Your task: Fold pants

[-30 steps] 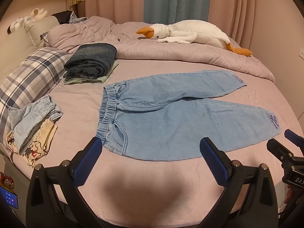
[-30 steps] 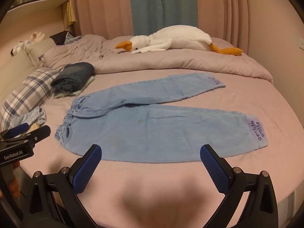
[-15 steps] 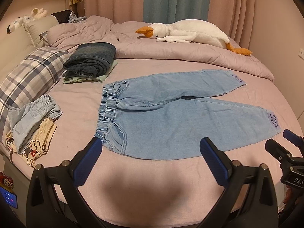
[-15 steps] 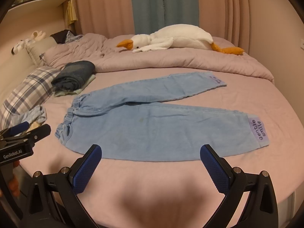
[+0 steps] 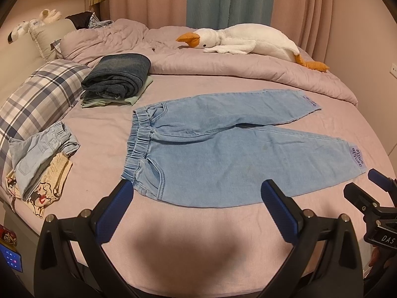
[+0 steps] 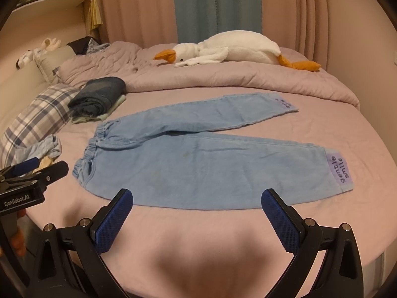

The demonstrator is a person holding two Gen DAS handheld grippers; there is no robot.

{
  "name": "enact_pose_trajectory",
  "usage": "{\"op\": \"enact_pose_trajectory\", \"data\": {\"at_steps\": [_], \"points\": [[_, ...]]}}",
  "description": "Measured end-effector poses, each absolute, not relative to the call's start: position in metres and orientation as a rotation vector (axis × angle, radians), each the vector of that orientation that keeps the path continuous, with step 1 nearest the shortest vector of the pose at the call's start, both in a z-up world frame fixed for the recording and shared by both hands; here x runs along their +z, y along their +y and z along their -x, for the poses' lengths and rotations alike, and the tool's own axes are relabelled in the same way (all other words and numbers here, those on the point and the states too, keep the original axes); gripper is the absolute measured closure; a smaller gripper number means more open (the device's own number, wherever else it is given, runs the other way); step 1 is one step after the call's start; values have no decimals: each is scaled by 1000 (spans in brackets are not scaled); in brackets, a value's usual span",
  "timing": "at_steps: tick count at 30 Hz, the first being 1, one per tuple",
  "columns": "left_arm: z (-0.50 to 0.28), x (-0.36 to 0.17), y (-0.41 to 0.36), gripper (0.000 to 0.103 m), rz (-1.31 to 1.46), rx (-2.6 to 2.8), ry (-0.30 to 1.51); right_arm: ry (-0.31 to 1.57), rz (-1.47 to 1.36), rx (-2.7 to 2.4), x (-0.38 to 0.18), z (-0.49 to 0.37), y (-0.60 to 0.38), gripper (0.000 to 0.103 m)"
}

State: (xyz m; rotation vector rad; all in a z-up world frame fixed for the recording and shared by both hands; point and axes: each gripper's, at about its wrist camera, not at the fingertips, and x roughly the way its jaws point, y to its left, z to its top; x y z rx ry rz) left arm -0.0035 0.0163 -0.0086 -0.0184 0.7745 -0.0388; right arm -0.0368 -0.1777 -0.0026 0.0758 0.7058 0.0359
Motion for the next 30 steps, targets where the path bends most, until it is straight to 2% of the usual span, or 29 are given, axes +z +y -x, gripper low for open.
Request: {"op": "enact_pose_trajectory", "data": {"at_steps": [30], "points": [[1,-9,11,0,12,-58,777,708,-74,33,-2,37,-178,0]]}}
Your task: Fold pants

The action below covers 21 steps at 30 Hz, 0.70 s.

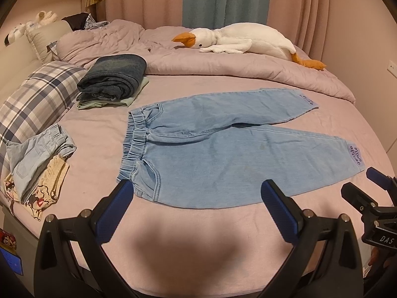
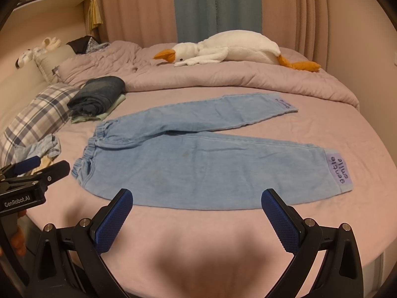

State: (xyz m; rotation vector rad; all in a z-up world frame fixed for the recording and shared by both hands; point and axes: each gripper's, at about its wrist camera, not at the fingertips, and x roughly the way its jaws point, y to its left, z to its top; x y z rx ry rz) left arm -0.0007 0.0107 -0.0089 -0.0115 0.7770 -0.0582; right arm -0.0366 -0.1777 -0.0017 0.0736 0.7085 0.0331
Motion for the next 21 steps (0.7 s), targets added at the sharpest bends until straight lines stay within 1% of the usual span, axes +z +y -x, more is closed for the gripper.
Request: {"op": "enact_pose_trajectory", "data": {"at_steps": [10,13,16,21], "points": [[-4,-18,15,0,49,-81,807,721,-73,41,-8,33,-175,0],[-10,-31,27,0,154,-119,846,711,-59,62,-12,31,-172,0],[-16,-54,45,0,273,-132,891,700,19,98,-22,28,-159,0],[-23,-89,77,0,423,-87,941,724,165,144,-54,18,-131,0]]}}
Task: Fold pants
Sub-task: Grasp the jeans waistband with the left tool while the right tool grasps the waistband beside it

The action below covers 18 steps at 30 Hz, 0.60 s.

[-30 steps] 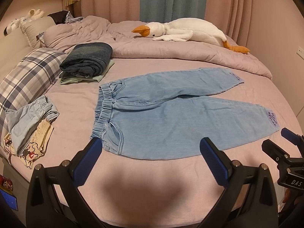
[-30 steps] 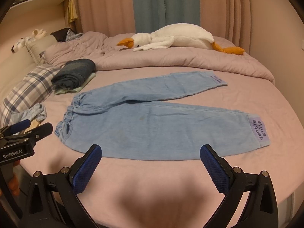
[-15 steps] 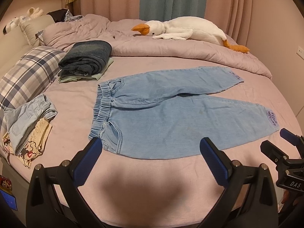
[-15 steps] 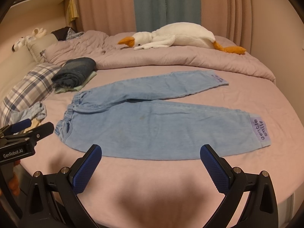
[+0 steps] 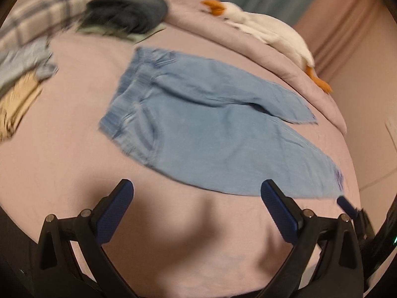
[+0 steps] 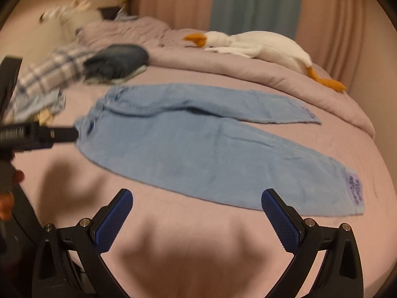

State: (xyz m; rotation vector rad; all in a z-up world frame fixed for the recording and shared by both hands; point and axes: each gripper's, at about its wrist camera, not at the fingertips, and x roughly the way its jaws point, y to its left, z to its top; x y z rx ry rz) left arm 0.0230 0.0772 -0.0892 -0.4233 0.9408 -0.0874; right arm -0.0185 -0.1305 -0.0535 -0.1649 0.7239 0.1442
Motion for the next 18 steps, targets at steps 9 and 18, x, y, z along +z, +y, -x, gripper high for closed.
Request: {"op": "enact_pose_trajectory", "data": {"at_steps": [9,18], "points": [[-50,-133,105,7,600,-63,964,730,432,229,-102,-5,-93,5],[-88,-136,119,52,526,98,932,681,538,346,-114,-39,-59,46]]}}
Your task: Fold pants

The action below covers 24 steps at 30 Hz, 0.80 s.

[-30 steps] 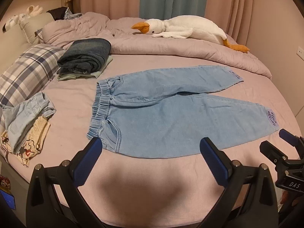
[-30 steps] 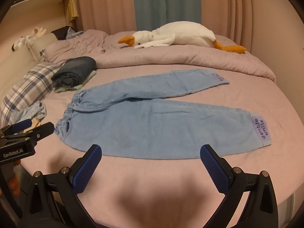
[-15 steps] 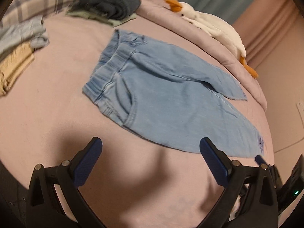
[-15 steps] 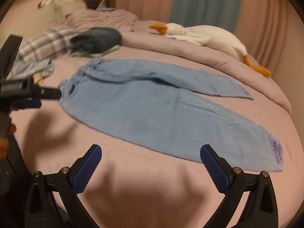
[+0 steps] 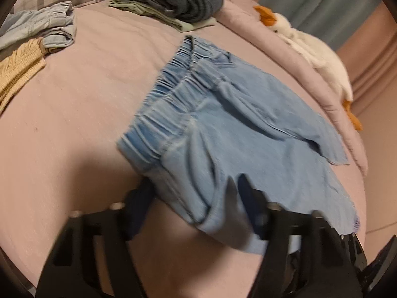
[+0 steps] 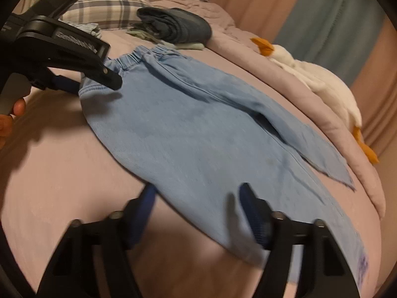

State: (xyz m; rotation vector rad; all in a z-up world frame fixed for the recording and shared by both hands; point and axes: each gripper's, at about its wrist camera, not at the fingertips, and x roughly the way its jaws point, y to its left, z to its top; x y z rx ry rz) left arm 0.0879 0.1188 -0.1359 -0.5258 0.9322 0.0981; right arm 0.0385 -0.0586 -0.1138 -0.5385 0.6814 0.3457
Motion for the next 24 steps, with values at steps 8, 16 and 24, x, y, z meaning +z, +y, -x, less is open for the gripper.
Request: {"op": "enact_pose_trajectory", "data": {"at_steps": [8,16,24], "points": [[-73,-125,129,79,505,84,925,712,507,419,-105,-33,-56,88],[-61,-128,131,72,430,76,973,763,534,433,-111,-29,-49,86],[-36,-86,117,41,227,101,813,764,194,455,-61,-33,-101,79]]}}
